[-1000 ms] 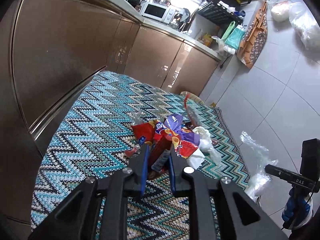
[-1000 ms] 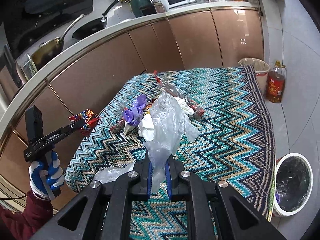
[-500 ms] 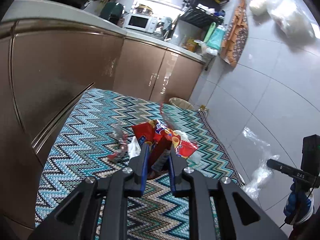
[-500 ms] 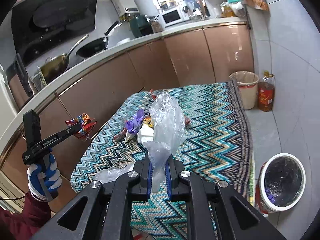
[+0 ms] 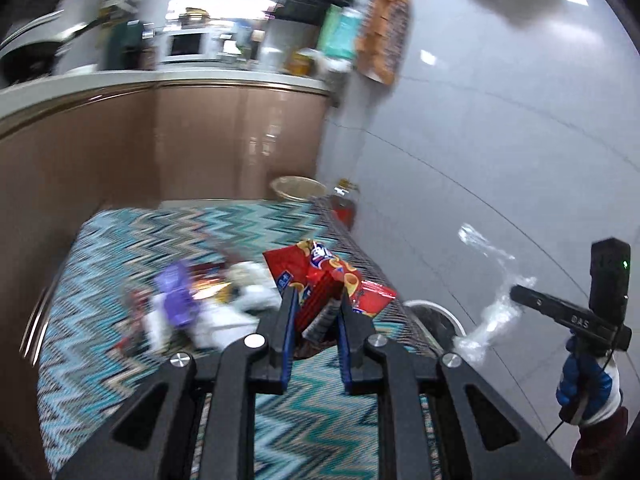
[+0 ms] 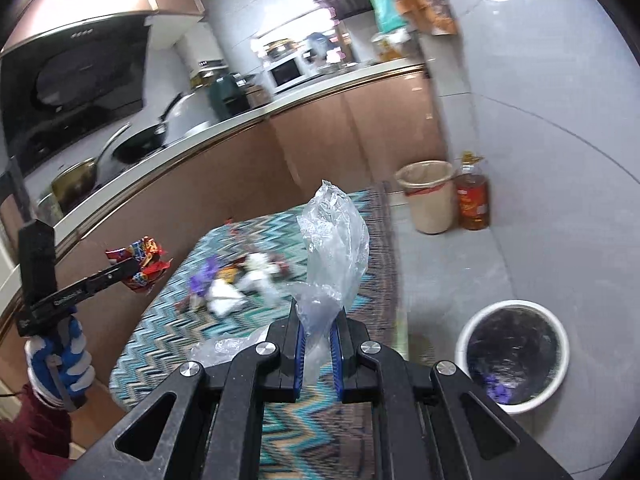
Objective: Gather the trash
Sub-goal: 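Carry the wrappers and plastic bag to the white bin and release both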
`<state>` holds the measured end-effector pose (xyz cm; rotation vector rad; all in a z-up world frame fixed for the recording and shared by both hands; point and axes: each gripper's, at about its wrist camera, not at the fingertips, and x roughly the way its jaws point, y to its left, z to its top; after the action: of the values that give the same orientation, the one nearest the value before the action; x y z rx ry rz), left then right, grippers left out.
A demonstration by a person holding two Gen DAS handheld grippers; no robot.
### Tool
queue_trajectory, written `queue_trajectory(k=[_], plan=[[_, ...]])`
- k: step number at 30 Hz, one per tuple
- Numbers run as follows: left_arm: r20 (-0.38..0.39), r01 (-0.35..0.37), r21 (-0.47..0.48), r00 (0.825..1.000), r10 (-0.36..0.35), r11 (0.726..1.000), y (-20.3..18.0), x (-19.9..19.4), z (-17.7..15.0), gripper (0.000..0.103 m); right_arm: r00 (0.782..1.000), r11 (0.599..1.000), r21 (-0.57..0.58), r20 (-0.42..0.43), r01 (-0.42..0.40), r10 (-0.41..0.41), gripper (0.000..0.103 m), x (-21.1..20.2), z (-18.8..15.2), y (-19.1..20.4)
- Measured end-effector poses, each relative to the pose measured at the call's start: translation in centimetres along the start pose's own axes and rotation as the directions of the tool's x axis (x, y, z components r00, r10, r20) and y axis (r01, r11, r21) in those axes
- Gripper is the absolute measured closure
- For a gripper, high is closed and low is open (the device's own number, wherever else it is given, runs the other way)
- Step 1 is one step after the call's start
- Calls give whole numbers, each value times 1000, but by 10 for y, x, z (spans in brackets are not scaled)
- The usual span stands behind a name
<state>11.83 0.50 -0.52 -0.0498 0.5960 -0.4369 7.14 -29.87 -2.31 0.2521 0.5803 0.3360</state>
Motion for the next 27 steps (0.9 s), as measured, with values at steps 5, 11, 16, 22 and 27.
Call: queue_trajectory(k=[5, 11, 16, 22, 27], plan=[[-87, 99, 116, 992, -89, 988, -73, 59, 13, 87, 990, 989, 44, 9, 144, -144, 92, -14, -9, -51], [-207, 213, 223, 964, -168, 951, -158, 137, 20, 87, 951, 947, 95, -13, 308, -308, 91, -19, -17, -120], [-298, 275, 258, 934, -195, 926, -211, 208, 18, 86, 922, 917, 98, -45, 386, -384, 90, -5, -15, -161], [-400, 308, 231, 895, -198, 923, -254, 289, 6, 86, 898, 896, 72, -94, 437, -430, 90, 26, -15, -195], [-456, 312, 223, 871, -184, 924, -271, 337, -6, 84, 884, 886, 74, -143, 458, -445, 90, 49, -23, -224]])
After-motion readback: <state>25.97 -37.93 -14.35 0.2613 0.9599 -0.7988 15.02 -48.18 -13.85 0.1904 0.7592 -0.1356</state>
